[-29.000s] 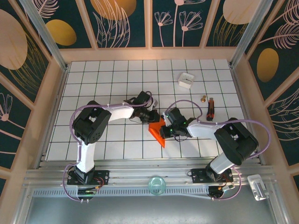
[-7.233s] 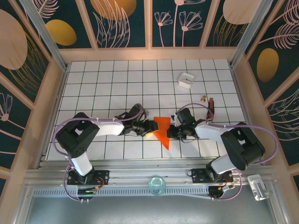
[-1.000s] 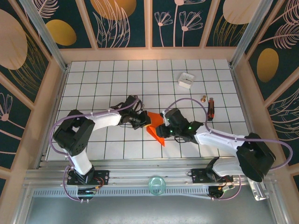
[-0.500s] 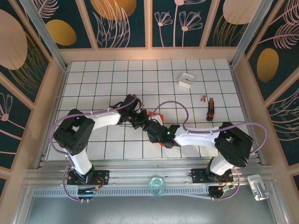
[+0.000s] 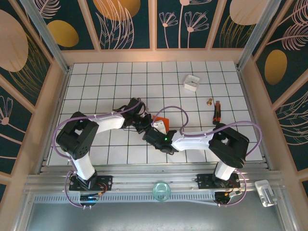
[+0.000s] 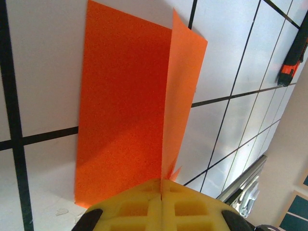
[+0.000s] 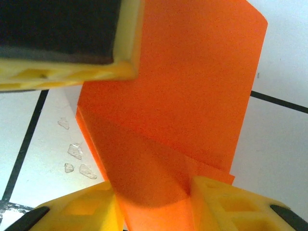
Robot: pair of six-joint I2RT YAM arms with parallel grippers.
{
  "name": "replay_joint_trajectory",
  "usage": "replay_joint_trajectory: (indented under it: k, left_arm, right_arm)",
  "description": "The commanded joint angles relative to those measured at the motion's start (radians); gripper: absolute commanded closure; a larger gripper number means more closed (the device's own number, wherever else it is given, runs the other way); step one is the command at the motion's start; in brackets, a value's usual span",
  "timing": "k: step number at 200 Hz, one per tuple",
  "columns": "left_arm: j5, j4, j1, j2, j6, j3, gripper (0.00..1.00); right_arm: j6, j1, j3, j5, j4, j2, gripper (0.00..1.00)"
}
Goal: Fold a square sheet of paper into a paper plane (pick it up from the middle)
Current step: Perform the fourth fold on the wing at the bottom-center of the table.
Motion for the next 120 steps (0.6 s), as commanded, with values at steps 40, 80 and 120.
replay_joint_trajectory:
  k: [40, 80, 120]
  left_arm:
    - [0.042, -0.045, 0.009, 0.013, -0.177, -0.020, 1.00]
    - [0.044, -0.044, 0.007, 0.016, -0.173, -0.019, 1.00]
    - [0.044, -0.046, 0.007, 0.016, -0.170, -0.020, 1.00]
  right_arm:
    - [0.017, 0.008, 0.038, 0.052, -0.018, 0.039, 0.68]
    - [0.020, 0.008, 0.040, 0.063, -0.026, 0.051, 0.73]
    - [0.019, 0.006, 0.035, 0.069, -0.024, 0.052, 0.75]
